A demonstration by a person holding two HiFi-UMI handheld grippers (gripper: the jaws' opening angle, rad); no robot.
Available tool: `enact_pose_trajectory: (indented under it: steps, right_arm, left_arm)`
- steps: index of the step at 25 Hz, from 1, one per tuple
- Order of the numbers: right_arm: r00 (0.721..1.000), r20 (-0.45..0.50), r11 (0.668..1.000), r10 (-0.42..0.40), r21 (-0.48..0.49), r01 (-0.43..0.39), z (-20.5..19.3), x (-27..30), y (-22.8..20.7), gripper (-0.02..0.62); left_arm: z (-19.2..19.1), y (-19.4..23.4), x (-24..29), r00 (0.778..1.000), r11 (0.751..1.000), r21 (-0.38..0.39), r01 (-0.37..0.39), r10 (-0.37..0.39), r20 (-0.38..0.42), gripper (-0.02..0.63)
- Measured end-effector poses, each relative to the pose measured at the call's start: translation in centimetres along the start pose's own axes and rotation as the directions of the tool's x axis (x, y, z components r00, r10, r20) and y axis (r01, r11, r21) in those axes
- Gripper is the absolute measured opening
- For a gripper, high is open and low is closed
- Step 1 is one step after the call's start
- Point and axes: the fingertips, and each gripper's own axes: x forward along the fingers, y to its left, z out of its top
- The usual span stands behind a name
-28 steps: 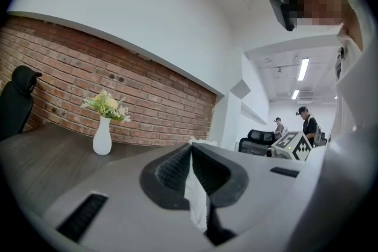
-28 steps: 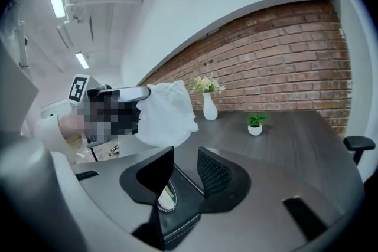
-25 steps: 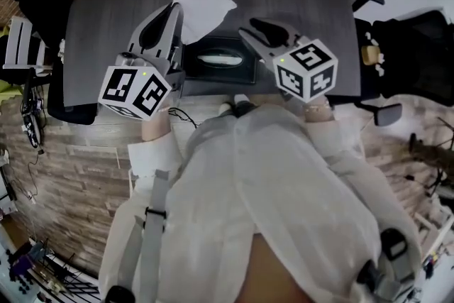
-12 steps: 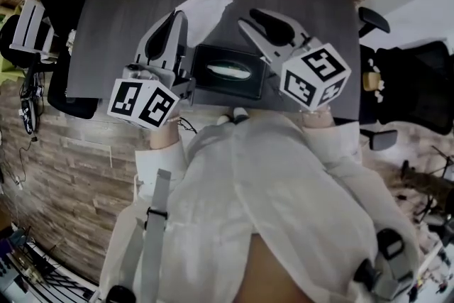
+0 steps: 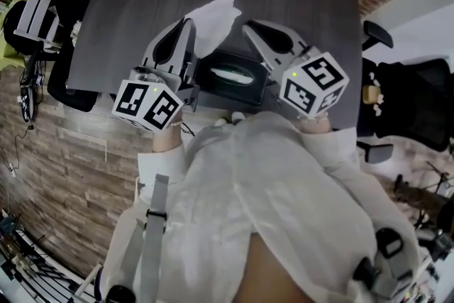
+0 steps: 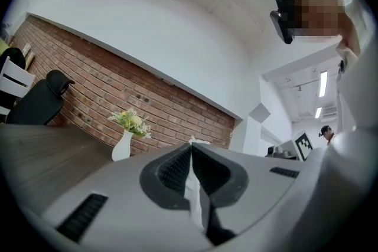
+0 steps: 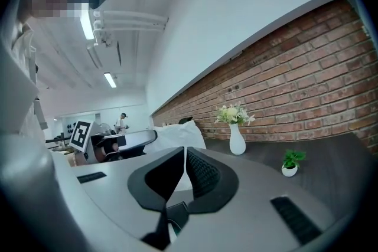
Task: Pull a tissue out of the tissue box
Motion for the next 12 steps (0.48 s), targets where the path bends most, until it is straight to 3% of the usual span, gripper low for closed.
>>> enact_pose_trajectory:
  steps: [6,12]
  right_arm:
    - [0.999,-0.012,0.995,0.040,0.094,-0.039,-0.7,0.4,0.3,0.003]
    - [0.997,-0.069,0.998,0.017,0.059,-0.013,-2.3,0.4,0.0,0.003]
  left_arm:
    - [-0.5,0.5,-0.5,1.000,1.000,-0.015,-0.026,0.026,-0.013,0.005]
    - [-1.7,0.5,-0.7,0.999,0.999,-0.033,-0.030,0.029,-0.041,0.006]
